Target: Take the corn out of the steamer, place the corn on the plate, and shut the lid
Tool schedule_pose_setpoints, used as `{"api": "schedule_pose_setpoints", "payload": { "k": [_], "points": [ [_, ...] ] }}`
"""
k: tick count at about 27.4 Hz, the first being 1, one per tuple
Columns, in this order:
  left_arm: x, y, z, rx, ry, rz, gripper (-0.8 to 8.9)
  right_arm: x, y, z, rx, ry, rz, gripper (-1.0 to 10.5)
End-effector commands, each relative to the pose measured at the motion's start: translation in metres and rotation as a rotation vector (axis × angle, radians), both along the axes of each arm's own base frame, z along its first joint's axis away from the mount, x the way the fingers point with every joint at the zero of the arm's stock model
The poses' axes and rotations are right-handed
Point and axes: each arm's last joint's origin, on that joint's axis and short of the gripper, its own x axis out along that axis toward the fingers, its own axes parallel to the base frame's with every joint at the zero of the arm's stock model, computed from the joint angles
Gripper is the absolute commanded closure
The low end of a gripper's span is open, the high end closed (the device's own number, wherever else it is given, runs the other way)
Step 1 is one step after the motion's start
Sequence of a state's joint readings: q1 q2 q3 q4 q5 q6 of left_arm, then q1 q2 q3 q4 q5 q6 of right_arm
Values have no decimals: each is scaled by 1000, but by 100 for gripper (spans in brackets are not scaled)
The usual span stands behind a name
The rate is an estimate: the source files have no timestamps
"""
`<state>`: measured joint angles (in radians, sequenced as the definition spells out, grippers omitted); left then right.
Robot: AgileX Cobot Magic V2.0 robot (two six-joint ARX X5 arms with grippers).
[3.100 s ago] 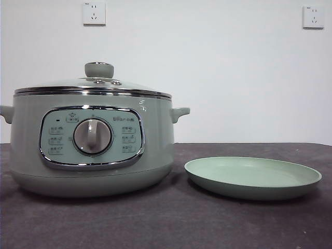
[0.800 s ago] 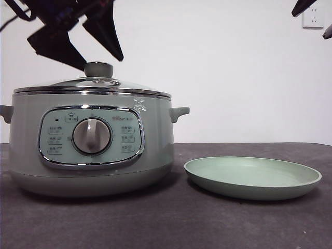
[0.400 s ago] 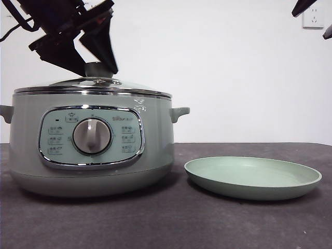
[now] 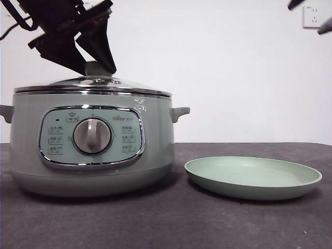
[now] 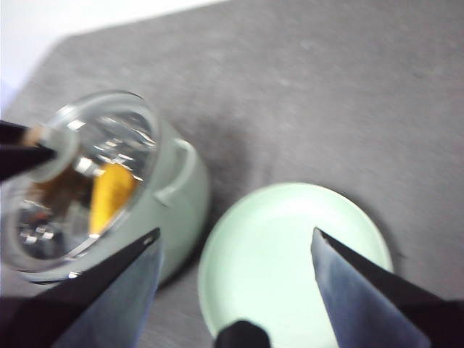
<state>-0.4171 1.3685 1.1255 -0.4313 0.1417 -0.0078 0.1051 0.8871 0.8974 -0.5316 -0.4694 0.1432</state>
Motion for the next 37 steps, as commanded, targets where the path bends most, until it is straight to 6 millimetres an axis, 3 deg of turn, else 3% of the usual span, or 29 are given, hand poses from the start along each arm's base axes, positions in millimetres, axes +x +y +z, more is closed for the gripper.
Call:
{"api": "schedule_pose_setpoints", "payload": {
  "k": [1, 6, 12, 19, 25, 31, 37],
  "points": [
    [-18, 8, 36, -55, -169, 6, 822, 3, 4, 3, 69, -14, 56, 603],
    [-55, 27, 75, -85, -337, 81, 822, 14, 26, 6, 105, -19, 169, 603],
    [-112, 56, 110, -119, -512, 191, 822, 37, 74, 10, 75, 43, 318, 603],
    [-162, 82, 124, -127, -612, 306, 822, 73, 150, 15, -78, 132, 465, 603],
    [-183, 93, 126, -101, -648, 352, 822, 106, 223, 10, -269, 216, 516, 603],
    [-184, 94, 123, -77, -627, 368, 822, 136, 292, -33, -501, 277, 526, 603],
    [-184, 94, 123, -78, -630, 369, 822, 143, 319, -92, -627, 325, 545, 605]
  ]
}}
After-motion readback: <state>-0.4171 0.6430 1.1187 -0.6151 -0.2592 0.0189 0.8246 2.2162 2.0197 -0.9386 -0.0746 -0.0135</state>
